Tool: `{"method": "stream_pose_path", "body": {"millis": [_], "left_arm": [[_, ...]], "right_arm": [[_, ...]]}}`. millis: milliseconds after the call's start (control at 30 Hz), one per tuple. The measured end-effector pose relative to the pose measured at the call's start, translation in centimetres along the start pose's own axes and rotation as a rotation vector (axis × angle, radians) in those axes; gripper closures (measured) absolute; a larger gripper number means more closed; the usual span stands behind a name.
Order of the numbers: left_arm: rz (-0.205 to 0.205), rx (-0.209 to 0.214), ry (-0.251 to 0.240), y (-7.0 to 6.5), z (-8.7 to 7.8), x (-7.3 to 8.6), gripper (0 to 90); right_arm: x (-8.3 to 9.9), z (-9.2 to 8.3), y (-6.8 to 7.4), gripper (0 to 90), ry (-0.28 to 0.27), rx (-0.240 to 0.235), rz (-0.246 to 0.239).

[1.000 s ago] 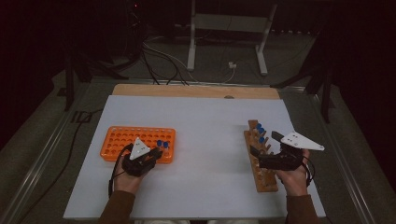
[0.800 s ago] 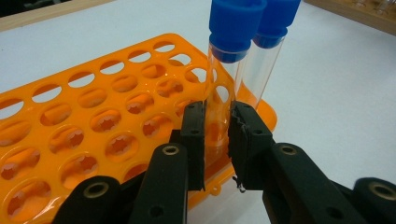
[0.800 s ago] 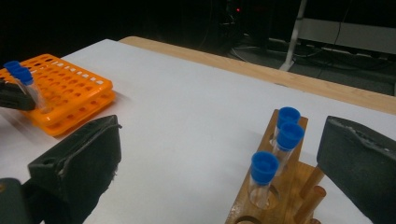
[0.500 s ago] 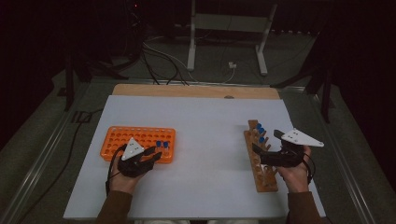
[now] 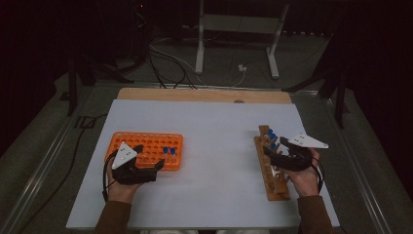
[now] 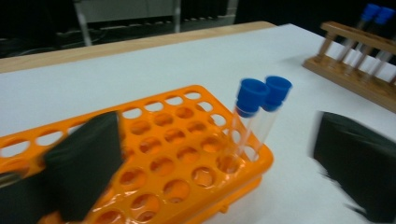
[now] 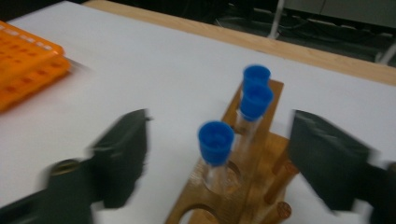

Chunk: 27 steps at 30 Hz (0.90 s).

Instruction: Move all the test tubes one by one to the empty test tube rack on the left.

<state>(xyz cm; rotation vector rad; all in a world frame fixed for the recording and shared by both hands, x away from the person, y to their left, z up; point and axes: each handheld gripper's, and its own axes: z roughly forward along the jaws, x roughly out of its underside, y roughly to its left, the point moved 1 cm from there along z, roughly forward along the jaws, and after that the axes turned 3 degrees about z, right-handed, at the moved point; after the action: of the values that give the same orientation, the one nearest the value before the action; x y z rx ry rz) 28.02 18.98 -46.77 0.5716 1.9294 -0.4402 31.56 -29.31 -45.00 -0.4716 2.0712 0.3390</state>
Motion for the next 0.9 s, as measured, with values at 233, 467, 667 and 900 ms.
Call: {"method": "stream_pose_path", "body": {"millis": [233, 467, 667, 900], "left_arm": [[-0.016, -0.002, -0.003, 0.0, 0.0, 0.0, 0.8], [-0.026, -0.007, -0.001, 0.1, 0.0, 0.1, 0.8], [-0.034, -0.011, -0.004, 0.2, -0.2, 0.1, 0.8], [-0.024, -0.019, -0.009, 0.0, -0.3, -0.2, 0.5]], "right_arm": [[1.1, 0.3, -0.3, 67.1, 0.019, 0.037, -0.047], [1.3, 0.7, -0.4, 75.6, 0.021, 0.032, -0.052], [1.2, 0.6, -0.4, 76.7, 0.026, 0.014, -0.045], [1.0, 0.2, -0.5, 76.9, 0.026, 0.008, -0.028]]}}
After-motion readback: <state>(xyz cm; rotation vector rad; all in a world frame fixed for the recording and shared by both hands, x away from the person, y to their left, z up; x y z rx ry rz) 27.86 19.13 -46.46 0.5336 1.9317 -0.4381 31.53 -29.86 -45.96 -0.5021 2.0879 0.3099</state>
